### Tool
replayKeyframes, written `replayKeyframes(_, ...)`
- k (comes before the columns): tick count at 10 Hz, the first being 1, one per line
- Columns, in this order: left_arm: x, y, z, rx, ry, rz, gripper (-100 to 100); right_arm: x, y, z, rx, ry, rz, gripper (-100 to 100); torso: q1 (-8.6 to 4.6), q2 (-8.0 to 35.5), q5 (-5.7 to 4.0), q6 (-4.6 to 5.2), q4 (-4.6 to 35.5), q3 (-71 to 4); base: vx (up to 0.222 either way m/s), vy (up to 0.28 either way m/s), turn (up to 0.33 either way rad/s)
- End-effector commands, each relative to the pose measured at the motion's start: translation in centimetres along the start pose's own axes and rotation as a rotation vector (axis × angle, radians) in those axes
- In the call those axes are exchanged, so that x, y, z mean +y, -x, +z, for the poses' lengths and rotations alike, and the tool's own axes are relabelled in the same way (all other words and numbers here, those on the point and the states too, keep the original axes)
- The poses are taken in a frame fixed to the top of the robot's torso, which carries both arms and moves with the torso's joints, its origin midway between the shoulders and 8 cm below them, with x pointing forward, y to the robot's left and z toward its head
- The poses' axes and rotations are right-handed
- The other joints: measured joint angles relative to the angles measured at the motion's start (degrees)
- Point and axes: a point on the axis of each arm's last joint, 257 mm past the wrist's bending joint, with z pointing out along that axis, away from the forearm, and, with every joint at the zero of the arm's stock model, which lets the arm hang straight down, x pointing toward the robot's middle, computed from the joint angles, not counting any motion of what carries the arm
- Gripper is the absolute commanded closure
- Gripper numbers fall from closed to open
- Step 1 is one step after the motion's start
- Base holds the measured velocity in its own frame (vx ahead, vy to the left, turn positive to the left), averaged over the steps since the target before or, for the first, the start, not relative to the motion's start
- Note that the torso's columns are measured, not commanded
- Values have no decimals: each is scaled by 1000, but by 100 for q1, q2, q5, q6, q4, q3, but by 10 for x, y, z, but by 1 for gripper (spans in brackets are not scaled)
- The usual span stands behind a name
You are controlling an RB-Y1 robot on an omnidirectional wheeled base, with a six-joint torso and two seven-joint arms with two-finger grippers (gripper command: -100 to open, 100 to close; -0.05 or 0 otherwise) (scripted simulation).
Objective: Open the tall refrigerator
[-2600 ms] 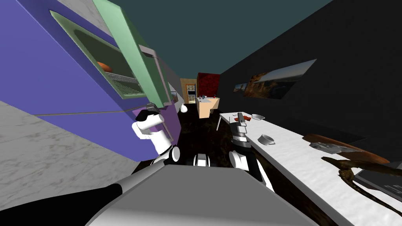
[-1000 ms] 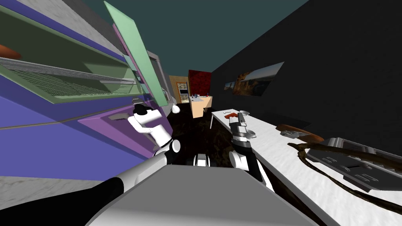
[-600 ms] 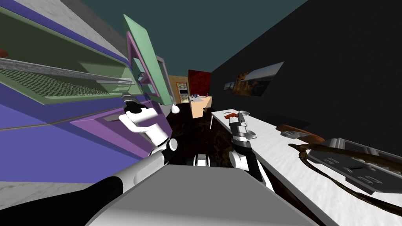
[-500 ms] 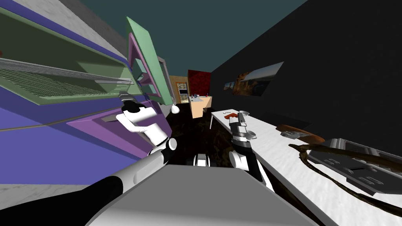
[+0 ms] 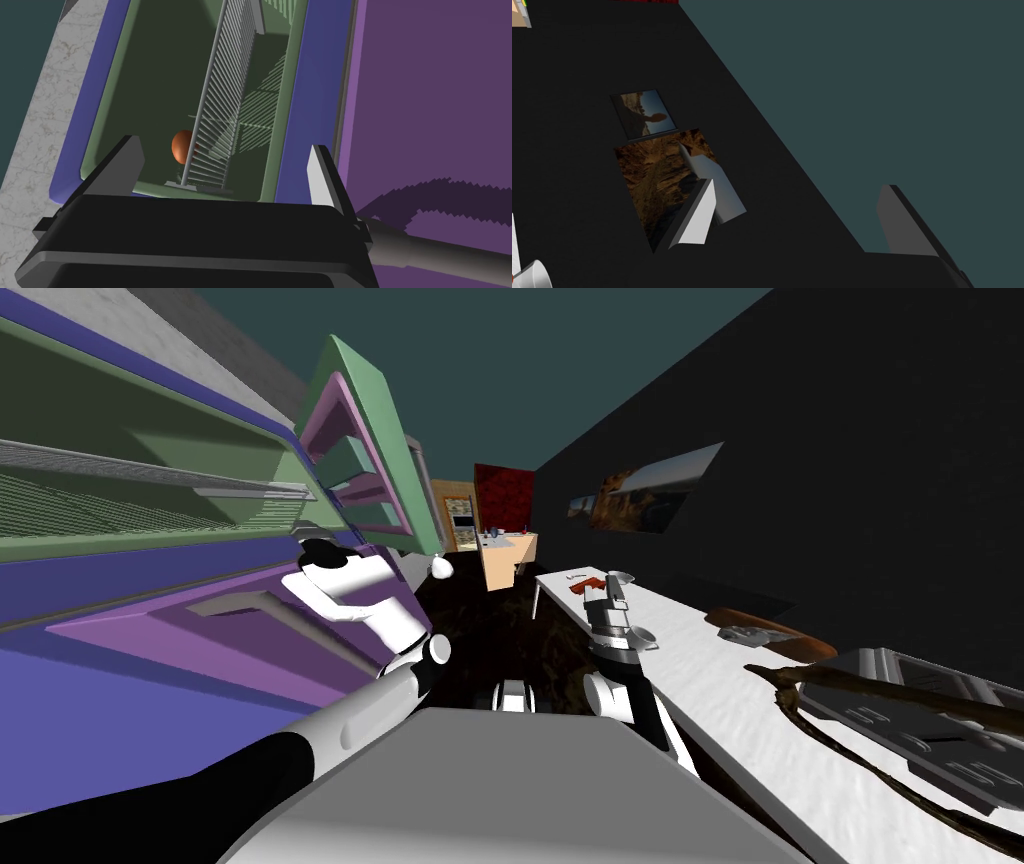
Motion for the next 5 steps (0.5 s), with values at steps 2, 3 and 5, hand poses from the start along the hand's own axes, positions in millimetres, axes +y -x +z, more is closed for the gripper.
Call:
replayKeyframes(2, 3, 7, -2, -20, 48, 1, -100, 0, 0, 0, 0, 0, 0, 0, 5, 6, 1, -1, 2, 4, 70, -27, -30)
replayKeyframes(3, 5, 10, -2, -27, 62, 1, -100, 0, 0, 0, 0, 0, 0, 0, 2, 0, 1, 0, 1, 0, 79, -29, -29)
replayKeyframes(5, 14, 7, -7, -25, 107, -6, -100, 0, 0, 0, 0, 0, 0, 0, 4, -13, 1, 0, -4, -8, 95, -23, -32)
